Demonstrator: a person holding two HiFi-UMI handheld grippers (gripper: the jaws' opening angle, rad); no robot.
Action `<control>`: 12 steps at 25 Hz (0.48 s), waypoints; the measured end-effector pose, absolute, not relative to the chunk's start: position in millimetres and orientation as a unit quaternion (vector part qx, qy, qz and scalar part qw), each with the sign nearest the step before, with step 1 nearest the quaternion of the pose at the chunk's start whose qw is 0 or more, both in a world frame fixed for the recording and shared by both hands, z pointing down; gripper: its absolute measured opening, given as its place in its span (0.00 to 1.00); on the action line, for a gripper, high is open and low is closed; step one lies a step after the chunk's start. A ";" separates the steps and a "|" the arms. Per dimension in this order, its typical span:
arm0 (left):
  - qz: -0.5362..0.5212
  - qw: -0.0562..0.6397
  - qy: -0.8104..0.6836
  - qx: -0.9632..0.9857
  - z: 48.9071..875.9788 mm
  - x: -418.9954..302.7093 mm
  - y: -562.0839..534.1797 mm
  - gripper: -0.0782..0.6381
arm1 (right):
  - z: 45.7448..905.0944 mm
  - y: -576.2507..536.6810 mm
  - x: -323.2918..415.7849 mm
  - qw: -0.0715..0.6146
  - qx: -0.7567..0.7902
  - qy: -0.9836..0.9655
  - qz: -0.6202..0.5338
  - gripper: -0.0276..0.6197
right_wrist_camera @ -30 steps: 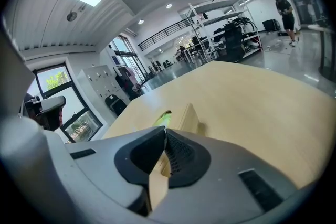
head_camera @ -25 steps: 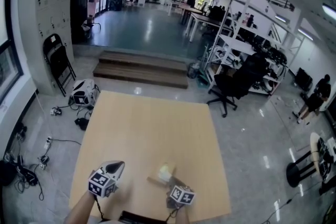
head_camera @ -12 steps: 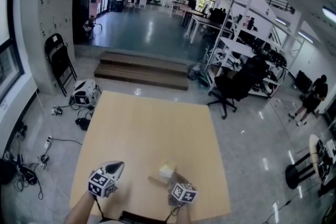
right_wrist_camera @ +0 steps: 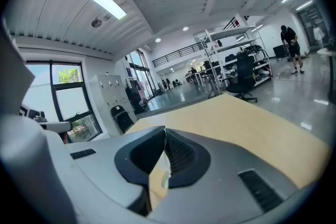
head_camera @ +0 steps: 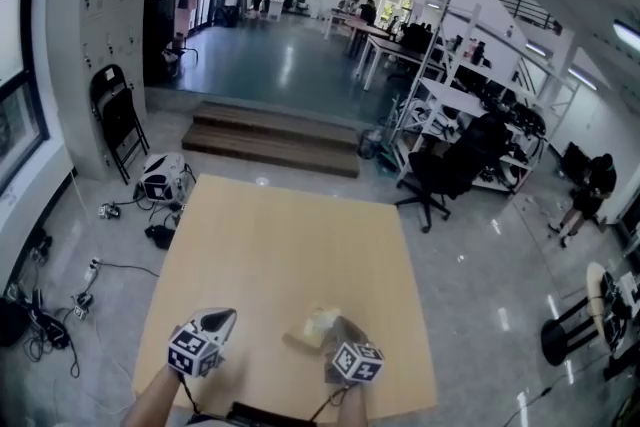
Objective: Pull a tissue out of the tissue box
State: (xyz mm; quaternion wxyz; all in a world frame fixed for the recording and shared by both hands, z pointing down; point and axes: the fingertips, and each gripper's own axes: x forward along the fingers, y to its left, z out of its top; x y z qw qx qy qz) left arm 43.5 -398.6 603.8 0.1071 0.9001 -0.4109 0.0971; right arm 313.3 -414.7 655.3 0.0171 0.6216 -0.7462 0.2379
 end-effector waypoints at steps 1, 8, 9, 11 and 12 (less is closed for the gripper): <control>0.096 0.107 -0.411 0.900 603.0 42.7 -397.3 0.12 | 647.6 -414.7 313.9 0.017 0.624 -0.747 0.229 0.05; 0.090 0.100 -0.408 0.903 601.0 44.4 -382.5 0.12 | 630.5 -401.6 313.3 0.015 0.630 -0.750 0.201 0.05; 0.089 0.099 -0.407 0.904 599.9 44.8 -380.6 0.12 | 629.2 -398.5 312.9 0.015 0.631 -0.750 0.199 0.05; 0.088 0.097 -0.405 0.905 598.3 45.0 -376.4 0.12 | 626.2 -391.0 312.4 0.016 0.634 -0.748 0.194 0.05; 0.087 0.097 -0.403 0.906 597.4 45.1 -373.6 0.12 | 624.7 -386.3 312.6 0.018 0.637 -0.747 0.191 0.05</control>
